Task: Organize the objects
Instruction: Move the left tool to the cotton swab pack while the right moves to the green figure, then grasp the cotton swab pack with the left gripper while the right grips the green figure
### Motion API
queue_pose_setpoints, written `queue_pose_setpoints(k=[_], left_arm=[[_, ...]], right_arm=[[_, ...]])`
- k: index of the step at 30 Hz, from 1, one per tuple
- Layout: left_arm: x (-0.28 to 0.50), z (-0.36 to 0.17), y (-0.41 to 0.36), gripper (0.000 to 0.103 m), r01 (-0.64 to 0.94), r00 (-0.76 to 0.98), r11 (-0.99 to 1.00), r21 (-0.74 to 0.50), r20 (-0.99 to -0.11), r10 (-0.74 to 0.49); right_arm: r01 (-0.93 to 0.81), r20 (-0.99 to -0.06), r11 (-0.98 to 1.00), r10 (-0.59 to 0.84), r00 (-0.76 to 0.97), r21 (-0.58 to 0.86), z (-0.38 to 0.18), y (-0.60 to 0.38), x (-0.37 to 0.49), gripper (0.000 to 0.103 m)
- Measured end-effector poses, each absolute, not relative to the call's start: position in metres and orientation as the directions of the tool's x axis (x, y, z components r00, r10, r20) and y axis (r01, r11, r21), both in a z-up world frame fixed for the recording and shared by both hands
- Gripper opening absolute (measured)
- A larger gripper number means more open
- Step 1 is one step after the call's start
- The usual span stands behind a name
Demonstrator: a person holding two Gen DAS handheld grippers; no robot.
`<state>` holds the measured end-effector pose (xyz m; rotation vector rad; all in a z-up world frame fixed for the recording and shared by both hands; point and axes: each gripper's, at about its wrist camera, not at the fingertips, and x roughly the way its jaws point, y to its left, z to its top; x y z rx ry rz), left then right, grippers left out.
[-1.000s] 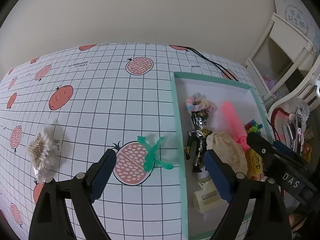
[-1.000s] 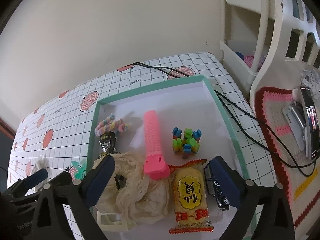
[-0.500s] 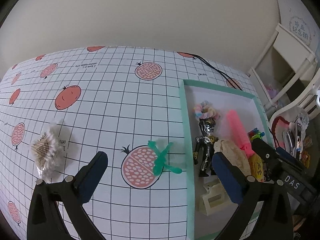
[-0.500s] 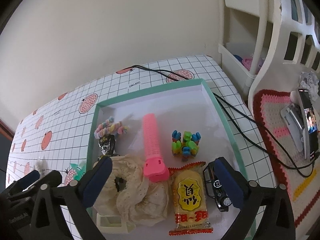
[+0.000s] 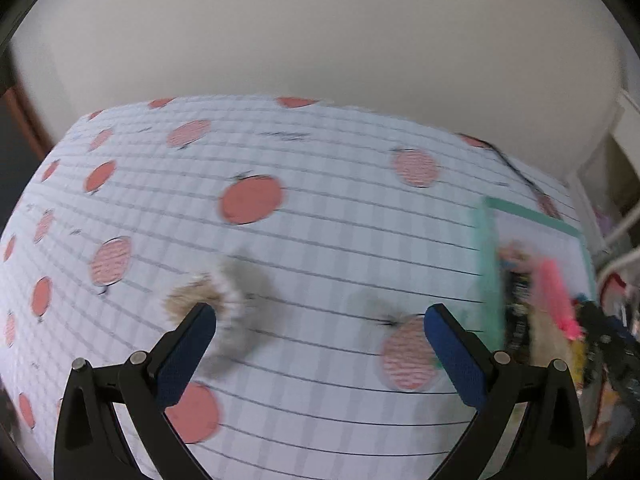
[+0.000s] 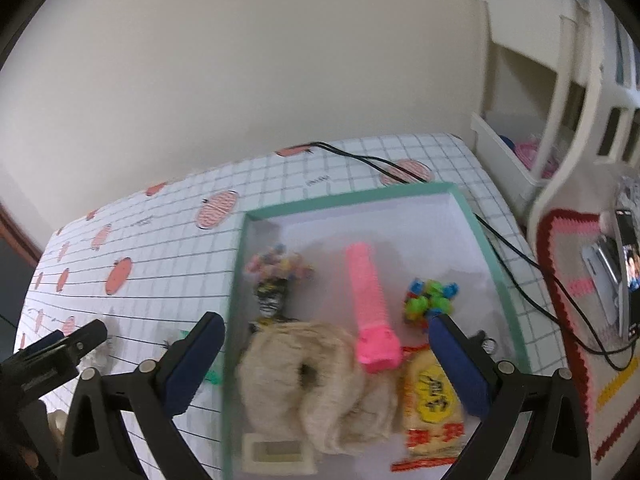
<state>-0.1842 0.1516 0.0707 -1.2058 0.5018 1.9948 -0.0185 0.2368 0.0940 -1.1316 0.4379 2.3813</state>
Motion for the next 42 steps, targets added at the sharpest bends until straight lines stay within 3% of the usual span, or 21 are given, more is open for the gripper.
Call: queue_pose_setpoints(k=[10,19,35,42], left_arm=[[-0.233,0.055,0.122,0.103,-0.644,-0.247,-0.759,-0.099,-0.912,0.329],[-0.265,0.047,0.099,0.103,-0.539,-0.209,-0.823,-0.178,-0.919,0.335],[-0.270,0.021,0.119,0.103,-0.593,-0.186,-0.792,-0.148,-0.931,0.313],[-0.271,0.010,0.120,0.103,-0.590,-0.166,-0.795,-0.143,-0.942,0.292]], right_arm=[[-0.378,-0.770,-0.923,0.188,-0.610,0.073,0.091,0.176,-0.052,0.103],[-0.295,-0.814,-0.954,0.122,-0.568,0.062,0.065,0.140,-0.072,0.091],[-0.325,-0.884,-0.945,0.126,-0.451,0.032,0.028,0.128,-0.086,0.061],[-0.345,-0.896,-0.938,0.131,-0.423,0.025,0.020,0.127,-0.089,0.059]])
